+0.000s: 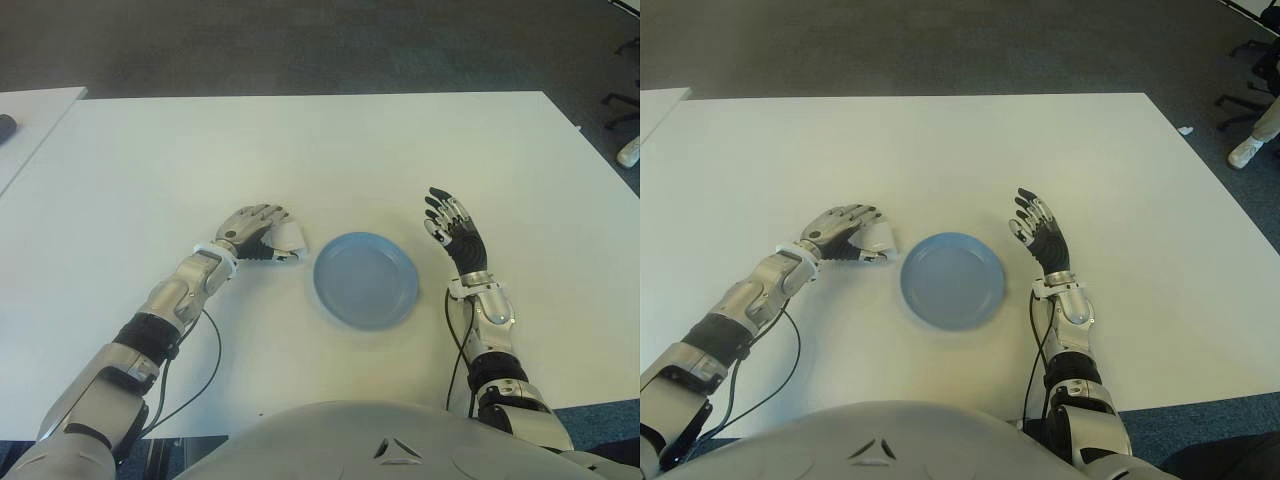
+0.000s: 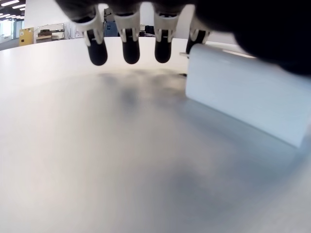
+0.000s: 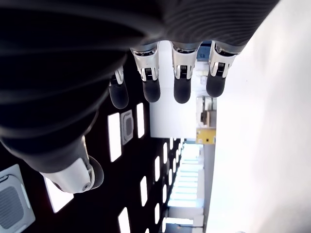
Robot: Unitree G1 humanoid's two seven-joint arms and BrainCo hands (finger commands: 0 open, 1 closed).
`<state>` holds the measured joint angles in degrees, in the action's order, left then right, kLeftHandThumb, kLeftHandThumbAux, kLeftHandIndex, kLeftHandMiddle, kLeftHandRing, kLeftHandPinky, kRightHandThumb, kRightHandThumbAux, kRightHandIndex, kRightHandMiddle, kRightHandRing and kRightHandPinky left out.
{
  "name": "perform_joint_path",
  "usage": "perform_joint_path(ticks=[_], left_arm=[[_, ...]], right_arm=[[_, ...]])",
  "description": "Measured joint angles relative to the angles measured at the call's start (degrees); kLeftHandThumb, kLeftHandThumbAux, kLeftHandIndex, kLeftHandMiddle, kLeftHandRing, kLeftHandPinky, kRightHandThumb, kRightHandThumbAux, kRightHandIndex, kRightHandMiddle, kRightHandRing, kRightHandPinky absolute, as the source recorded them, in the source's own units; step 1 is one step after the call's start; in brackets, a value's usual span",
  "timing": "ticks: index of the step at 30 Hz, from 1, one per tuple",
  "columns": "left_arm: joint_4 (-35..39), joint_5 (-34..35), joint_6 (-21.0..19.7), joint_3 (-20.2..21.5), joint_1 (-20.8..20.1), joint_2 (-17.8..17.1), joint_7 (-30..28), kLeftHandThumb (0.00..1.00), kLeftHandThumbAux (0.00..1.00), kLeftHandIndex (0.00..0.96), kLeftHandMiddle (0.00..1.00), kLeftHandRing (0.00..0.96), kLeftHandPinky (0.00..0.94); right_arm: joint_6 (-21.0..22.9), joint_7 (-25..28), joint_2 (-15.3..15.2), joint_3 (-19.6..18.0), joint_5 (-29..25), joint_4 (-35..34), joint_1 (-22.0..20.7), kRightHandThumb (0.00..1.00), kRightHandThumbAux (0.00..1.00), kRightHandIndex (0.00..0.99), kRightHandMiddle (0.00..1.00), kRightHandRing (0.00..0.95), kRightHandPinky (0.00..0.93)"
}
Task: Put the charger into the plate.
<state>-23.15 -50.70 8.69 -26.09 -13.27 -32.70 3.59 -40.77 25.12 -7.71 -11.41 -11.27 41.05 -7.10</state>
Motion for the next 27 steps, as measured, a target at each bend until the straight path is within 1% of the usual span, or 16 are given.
perform_joint_path(ticks=[3,9,20,27], left_arm=[[-0.4,0.0,0.0,-0.1,-0.1,0.0,0.2,0.433,0.194,0.001,0.01,0.016,0.093],[-0.9,0.0,0.0,-0.4,-0.5,0.0,0.3,0.461,0.209,0.0,0.004,0.008,0.074],[-1.4,0.0,0.1,-0.8,-0.7,0.0,1.2,0.449,0.247,0.005,0.004,0.002,0.073],[-1.4,0.0,-0.4,-1.4,-0.1,0.0,1.1,0.426,0.247,0.001,0.0,0.0,0.072]], right_arm=[[0.0,0.1,0.0,-0.1,-0.1,0.0,0.0,0.248,0.666,0.121,0.101,0.08,0.065],[0.3,0.4,0.0,-0.2,-0.3,-0.1,0.1,0.248,0.666,0.121,0.101,0.08,0.065],[0.8,0.9,0.0,-0.6,-0.6,-0.2,0.1,0.248,0.666,0.121,0.101,0.08,0.065],[1.1,1.4,0.0,-0.9,-1.0,-0.4,0.2,0.248,0.666,0.121,0.101,0.08,0.065]])
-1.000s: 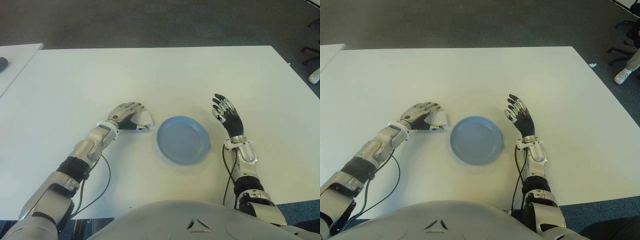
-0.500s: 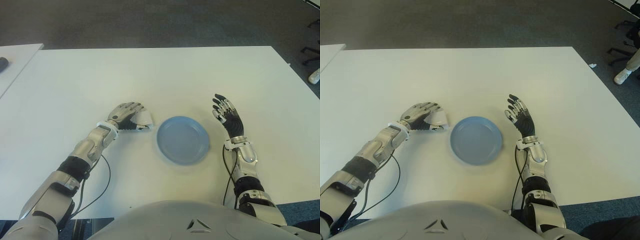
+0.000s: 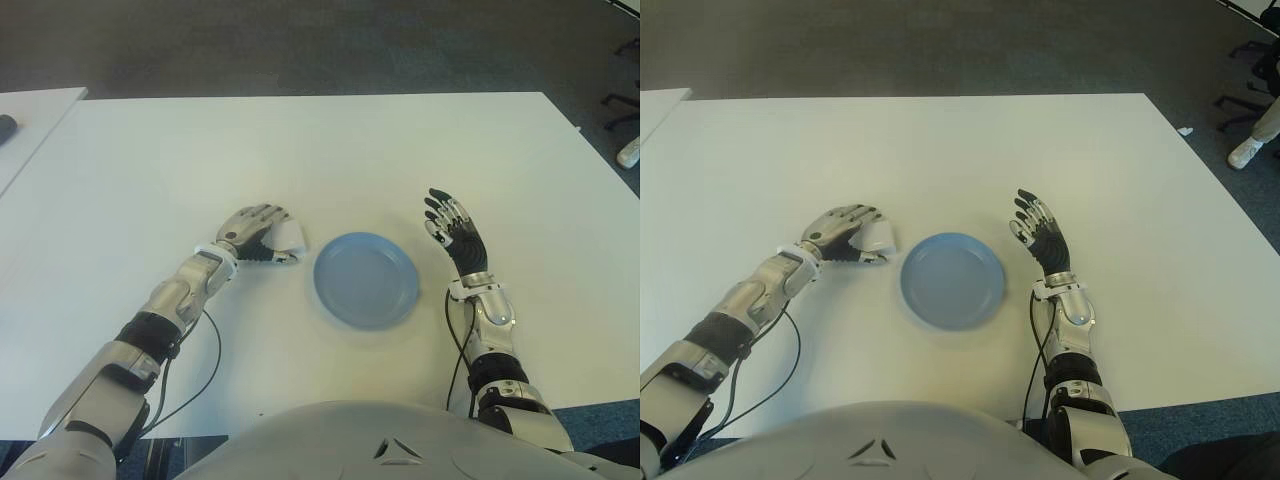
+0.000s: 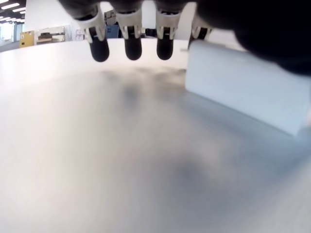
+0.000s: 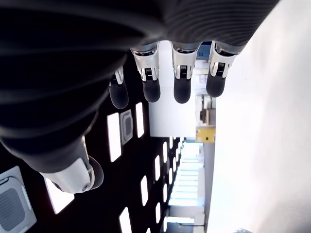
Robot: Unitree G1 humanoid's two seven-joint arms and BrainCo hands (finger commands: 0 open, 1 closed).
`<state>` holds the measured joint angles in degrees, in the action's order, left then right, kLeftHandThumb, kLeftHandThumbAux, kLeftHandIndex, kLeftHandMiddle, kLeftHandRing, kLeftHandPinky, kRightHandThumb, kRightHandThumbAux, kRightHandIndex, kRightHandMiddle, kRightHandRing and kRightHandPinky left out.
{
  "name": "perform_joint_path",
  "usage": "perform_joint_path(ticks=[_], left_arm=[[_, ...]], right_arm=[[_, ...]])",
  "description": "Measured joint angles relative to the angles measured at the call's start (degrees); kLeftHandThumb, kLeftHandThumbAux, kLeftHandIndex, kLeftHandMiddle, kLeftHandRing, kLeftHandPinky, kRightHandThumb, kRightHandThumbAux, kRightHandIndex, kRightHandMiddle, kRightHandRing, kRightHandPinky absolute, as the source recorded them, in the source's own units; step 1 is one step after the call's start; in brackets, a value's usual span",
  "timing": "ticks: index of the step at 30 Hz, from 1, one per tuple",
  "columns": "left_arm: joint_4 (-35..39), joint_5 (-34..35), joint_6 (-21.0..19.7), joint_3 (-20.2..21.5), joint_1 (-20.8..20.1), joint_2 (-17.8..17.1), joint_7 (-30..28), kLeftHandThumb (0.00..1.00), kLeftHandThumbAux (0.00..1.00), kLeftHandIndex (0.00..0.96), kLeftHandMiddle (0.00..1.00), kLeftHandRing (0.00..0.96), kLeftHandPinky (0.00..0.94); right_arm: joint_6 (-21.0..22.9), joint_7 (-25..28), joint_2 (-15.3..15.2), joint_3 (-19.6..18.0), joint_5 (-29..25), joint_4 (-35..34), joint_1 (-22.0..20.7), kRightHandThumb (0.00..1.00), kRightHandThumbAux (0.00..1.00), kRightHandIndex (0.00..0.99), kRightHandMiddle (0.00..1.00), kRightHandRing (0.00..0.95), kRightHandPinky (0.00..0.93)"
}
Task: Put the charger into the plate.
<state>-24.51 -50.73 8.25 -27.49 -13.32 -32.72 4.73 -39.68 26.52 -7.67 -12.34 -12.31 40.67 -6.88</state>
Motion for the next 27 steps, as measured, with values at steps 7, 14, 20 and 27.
perform_joint_path(ticks=[7,14,20,27], left_arm=[[1.2,0.1,-0.9,0.0,0.5,0.0,-0.5,0.438,0.254,0.013,0.016,0.011,0.087],[1.7,0.0,-1.4,-0.1,0.6,0.0,-1.0,0.458,0.273,0.034,0.044,0.049,0.129],[-4.5,-0.6,0.6,-1.2,-1.0,0.5,4.3,0.535,0.318,0.173,0.182,0.17,0.213],[-14.5,-0.7,4.2,-3.0,-6.0,2.6,13.7,0.607,0.401,0.328,0.41,0.407,0.433]], right_arm=[[0.2,0.4,0.0,-0.2,-0.5,-0.1,0.0,0.248,0.666,0.121,0.101,0.08,0.065],[0.6,0.8,0.0,-0.3,-1.0,-0.2,0.0,0.248,0.666,0.121,0.101,0.08,0.065],[0.9,1.1,-0.1,-0.5,-1.3,-0.2,0.1,0.248,0.666,0.121,0.101,0.08,0.065],[1.1,1.5,-0.2,-0.6,-1.5,-0.3,0.3,0.248,0.666,0.121,0.101,0.08,0.065]])
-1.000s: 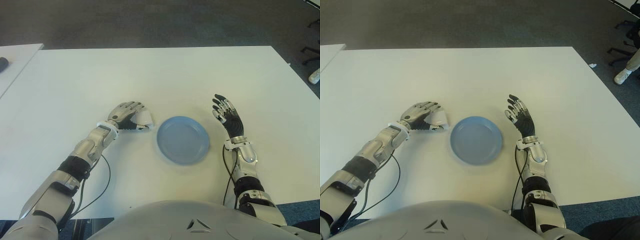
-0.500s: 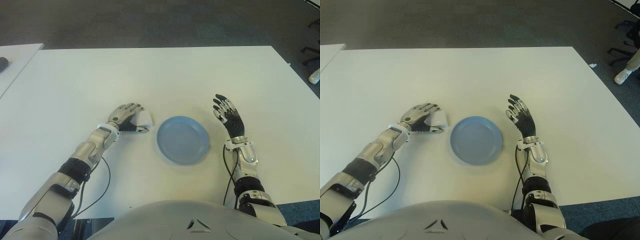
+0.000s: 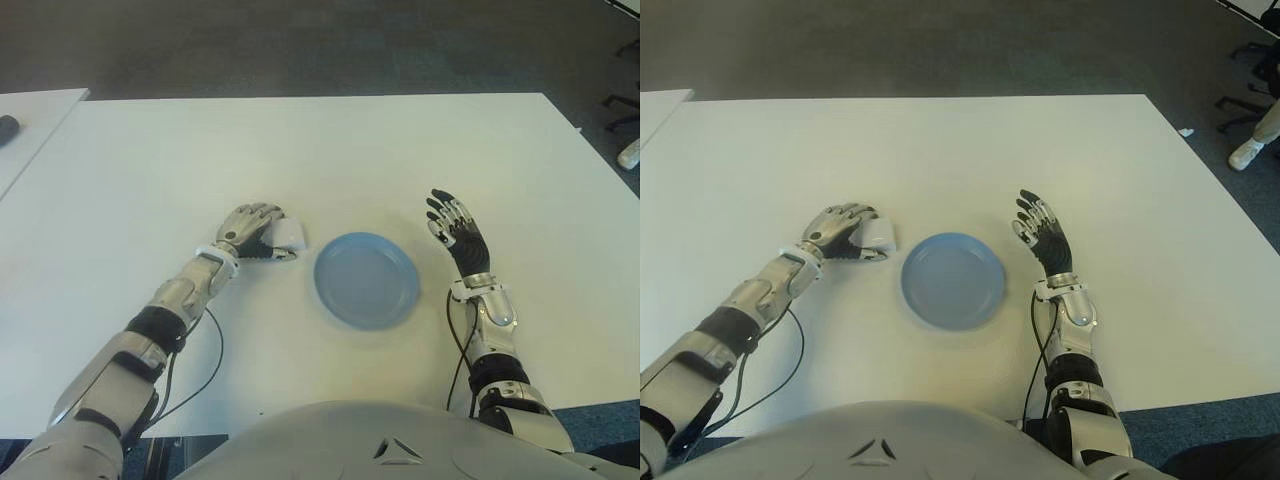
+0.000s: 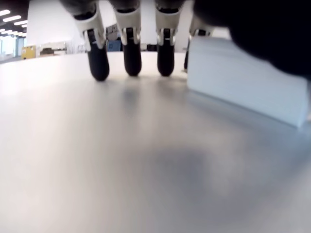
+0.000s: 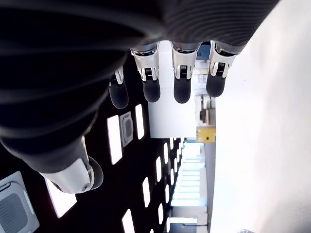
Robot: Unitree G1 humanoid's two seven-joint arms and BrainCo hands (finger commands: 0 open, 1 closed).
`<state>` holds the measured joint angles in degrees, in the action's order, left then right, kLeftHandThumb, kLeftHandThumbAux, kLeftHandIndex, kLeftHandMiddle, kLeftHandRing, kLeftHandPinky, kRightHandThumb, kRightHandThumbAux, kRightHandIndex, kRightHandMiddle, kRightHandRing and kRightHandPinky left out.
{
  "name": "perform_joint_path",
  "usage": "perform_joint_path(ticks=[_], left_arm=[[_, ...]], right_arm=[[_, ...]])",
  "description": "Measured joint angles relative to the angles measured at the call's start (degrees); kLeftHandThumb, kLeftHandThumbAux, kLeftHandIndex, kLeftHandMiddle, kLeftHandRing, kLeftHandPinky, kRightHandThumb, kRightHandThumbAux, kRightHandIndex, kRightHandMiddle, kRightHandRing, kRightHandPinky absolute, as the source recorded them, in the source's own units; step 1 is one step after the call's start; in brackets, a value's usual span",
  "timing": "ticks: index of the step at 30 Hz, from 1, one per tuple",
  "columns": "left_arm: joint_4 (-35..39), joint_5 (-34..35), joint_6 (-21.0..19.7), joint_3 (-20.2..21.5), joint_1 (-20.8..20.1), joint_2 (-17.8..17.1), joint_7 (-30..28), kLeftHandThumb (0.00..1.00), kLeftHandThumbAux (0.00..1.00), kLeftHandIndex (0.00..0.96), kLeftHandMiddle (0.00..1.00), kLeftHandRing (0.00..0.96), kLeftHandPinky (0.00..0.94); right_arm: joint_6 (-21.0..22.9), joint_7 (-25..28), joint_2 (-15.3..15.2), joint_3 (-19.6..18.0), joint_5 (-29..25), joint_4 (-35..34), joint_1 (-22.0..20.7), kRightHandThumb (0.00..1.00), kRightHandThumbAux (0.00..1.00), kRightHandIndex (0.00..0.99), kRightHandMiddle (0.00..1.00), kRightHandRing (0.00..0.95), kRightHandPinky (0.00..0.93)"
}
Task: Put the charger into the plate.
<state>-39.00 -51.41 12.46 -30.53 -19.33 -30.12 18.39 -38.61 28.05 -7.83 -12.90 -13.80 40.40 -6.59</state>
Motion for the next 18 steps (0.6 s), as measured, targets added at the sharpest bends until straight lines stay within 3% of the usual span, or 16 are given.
perform_joint_path(ticks=[1,5,11,18], left_arm=[[-0.7,0.0,0.2,-0.1,-0.5,0.2,0.4,0.647,0.503,0.364,0.446,0.45,0.487],[-5.2,-1.1,0.8,-2.4,-4.1,1.1,3.1,0.709,0.647,0.418,0.544,0.551,0.596],[-8.5,-4.7,0.1,-6.5,-7.5,1.0,7.2,0.73,0.681,0.433,0.648,0.643,0.684],[-9.1,-6.8,-1.6,-9.8,-9.4,0.7,8.8,0.735,0.683,0.436,0.708,0.688,0.712]], right_arm=[[0.1,0.1,0.0,0.0,0.0,0.0,0.0,0.248,0.666,0.121,0.101,0.08,0.065],[0.4,0.3,0.0,-0.3,-0.2,0.0,0.0,0.248,0.666,0.121,0.101,0.08,0.065],[0.8,0.5,-0.1,-0.7,-0.6,0.2,0.0,0.248,0.666,0.121,0.101,0.08,0.065],[0.9,0.7,-0.4,-1.1,-0.7,0.9,-0.3,0.248,0.666,0.121,0.101,0.08,0.065]])
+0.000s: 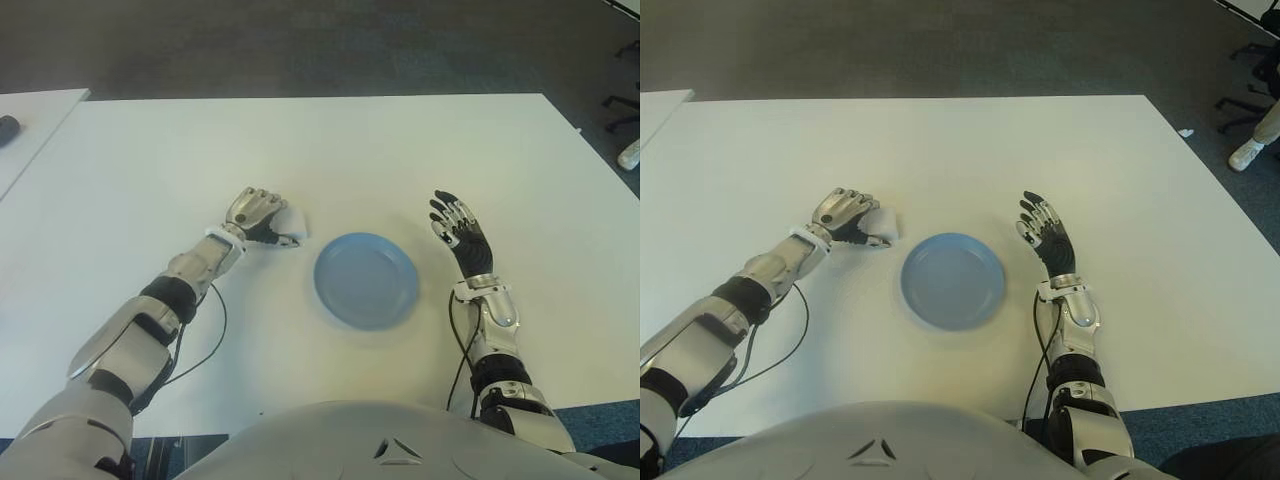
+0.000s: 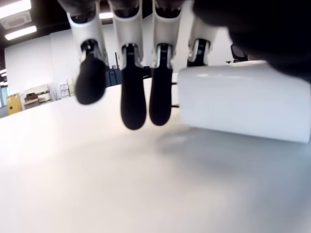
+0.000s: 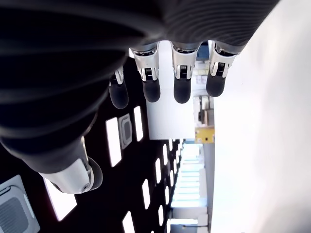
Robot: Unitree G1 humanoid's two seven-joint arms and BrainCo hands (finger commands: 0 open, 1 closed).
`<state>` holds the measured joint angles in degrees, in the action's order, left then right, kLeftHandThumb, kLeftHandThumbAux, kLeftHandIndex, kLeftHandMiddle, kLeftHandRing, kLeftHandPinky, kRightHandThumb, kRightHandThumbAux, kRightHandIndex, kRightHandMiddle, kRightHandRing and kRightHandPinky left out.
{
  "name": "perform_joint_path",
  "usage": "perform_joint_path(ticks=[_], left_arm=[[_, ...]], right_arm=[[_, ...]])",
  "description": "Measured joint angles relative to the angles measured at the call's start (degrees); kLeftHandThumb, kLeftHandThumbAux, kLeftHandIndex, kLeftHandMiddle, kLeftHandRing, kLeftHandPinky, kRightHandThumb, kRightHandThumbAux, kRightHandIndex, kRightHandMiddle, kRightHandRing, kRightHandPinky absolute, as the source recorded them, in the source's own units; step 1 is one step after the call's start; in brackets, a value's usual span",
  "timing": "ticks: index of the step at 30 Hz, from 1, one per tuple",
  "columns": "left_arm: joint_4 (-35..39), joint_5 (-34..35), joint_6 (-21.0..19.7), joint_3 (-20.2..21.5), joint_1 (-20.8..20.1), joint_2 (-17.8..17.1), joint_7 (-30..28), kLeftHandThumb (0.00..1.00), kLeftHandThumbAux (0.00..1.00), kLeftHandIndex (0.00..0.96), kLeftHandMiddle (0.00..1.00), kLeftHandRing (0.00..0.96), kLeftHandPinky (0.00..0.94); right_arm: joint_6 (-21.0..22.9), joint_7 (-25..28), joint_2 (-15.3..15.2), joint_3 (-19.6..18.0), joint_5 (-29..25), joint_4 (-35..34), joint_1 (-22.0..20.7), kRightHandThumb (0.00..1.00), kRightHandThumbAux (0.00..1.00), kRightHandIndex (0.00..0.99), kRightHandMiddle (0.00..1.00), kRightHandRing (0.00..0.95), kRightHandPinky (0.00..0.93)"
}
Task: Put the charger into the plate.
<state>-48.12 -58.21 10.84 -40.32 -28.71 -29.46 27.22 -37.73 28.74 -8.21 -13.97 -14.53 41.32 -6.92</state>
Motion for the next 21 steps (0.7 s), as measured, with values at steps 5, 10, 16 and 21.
perform_joint_path(ticks=[5,10,16,21], left_arm=[[-0.4,0.0,-0.7,-0.9,-0.4,0.0,0.9,0.736,0.682,0.437,0.732,0.712,0.738],[-1.2,0.3,-0.8,-1.1,-0.5,0.2,2.2,0.737,0.682,0.437,0.74,0.719,0.732],[-2.0,2.2,-0.8,-0.3,-0.1,0.6,3.3,0.739,0.683,0.438,0.743,0.722,0.73],[-1.0,3.3,-0.8,0.8,1.2,0.5,4.1,0.739,0.682,0.438,0.742,0.723,0.731]], right_arm=[[0.0,0.0,-0.3,-0.2,-0.1,0.7,-0.3,0.248,0.666,0.121,0.101,0.08,0.065],[0.0,0.0,-0.4,-0.2,-0.1,1.5,-0.8,0.248,0.666,0.121,0.101,0.08,0.065],[0.0,0.0,-0.7,-0.3,-0.1,2.4,-1.3,0.248,0.666,0.121,0.101,0.08,0.065],[0.0,0.0,-0.9,-0.4,-0.1,3.3,-1.9,0.248,0.666,0.121,0.101,0.08,0.065]])
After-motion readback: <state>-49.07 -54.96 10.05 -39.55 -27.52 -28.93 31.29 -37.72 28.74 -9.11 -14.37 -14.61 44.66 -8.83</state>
